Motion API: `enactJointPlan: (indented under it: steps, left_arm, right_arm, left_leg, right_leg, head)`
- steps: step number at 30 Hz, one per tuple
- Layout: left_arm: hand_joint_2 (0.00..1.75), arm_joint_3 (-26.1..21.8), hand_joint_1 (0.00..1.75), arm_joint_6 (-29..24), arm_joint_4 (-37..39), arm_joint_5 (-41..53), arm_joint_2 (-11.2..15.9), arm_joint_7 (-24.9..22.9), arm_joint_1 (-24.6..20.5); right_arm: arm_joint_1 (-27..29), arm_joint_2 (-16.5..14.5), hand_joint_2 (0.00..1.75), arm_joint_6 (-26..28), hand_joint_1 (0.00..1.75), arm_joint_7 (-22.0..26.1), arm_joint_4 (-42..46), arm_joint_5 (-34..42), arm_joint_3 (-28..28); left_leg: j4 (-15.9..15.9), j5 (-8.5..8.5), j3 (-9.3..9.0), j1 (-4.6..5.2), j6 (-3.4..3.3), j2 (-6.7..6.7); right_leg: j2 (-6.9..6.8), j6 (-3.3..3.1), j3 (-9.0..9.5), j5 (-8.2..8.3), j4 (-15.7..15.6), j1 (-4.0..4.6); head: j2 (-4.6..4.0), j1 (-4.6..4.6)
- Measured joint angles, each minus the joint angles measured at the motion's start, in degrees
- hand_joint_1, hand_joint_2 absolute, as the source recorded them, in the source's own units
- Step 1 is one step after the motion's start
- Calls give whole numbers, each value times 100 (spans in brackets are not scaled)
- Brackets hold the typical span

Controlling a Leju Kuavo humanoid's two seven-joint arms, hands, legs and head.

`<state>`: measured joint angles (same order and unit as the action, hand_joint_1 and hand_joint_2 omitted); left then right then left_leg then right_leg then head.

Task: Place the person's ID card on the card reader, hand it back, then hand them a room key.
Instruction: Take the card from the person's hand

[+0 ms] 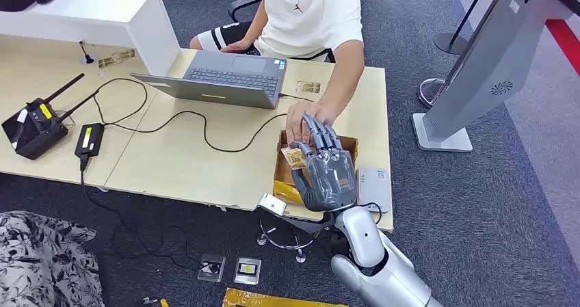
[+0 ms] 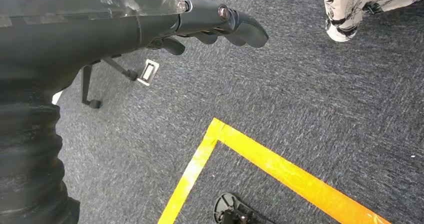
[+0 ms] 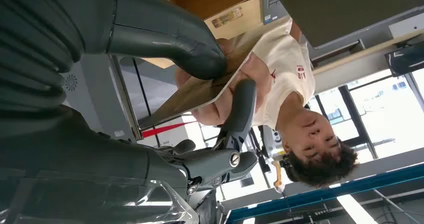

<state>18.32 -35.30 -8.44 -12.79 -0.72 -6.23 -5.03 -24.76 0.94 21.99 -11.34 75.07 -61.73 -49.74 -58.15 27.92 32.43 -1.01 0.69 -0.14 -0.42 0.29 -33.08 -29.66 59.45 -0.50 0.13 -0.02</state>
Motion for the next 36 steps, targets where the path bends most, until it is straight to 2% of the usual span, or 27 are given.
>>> enactJointPlan:
  steps: [6, 15, 17, 20, 22, 29, 33, 36]
  left_arm:
    - [175, -31, 0, 0, 0, 48, 0, 0, 1]
    - [175, -60, 0, 0, 0, 104, 0, 0, 2]
    - [175, -75, 0, 0, 0, 116, 0, 0, 3]
    - [175, -93, 0, 0, 0, 125, -1, 0, 5]
    - [175, -119, 0, 0, 0, 129, -3, 0, 5]
    - [175, -161, 0, 0, -26, 128, -7, 0, 9]
    - [175, -173, 0, -1, -28, 127, -7, 0, 10]
    - [175, -179, 0, 0, -28, 138, -7, 0, 10]
  right_arm:
    - [0, 0, 175, 13, 89, -2, -16, -14, -9]
    - [1, 2, 175, 26, 99, -24, -16, -55, -19]
    - [1, 2, 175, 25, 110, -36, -16, -60, -25]
    - [1, 5, 175, 22, 145, -49, -16, -65, -27]
    - [1, 7, 175, 20, 158, -58, -16, -68, -27]
    - [2, 20, 175, 0, 164, -84, -16, -70, -28]
    - [3, 18, 175, -5, 174, -84, -16, -74, -30]
    - [3, 17, 175, -15, 174, -83, -16, -81, -30]
  left_leg:
    - [0, 0, 0, 0, 0, 0]
    - [0, 0, 0, 0, 0, 0]
    - [0, 0, 0, 0, 0, 1]
    - [0, 0, -1, 0, 0, 1]
    - [0, 0, -1, 0, 0, 1]
    - [0, 0, -2, 0, 0, 6]
    - [0, 0, -2, 0, 0, 7]
    - [0, 0, -2, 0, 0, 7]
  right_leg:
    - [0, 0, 0, 0, 0, 0]
    - [1, 0, 0, 0, 0, 0]
    - [1, 0, 0, 0, 0, 0]
    - [1, 0, 0, 0, 0, 0]
    - [2, 0, 0, 0, 0, 0]
    - [10, 0, -1, 0, 0, 0]
    - [10, 0, -1, 0, 0, 0]
    - [10, 0, -1, 0, 0, 0]
  head:
    - [0, 0]
    - [0, 0]
    - [0, 0]
    - [0, 0]
    - [0, 0]
    - [0, 1]
    - [0, 1]
    - [0, 0]
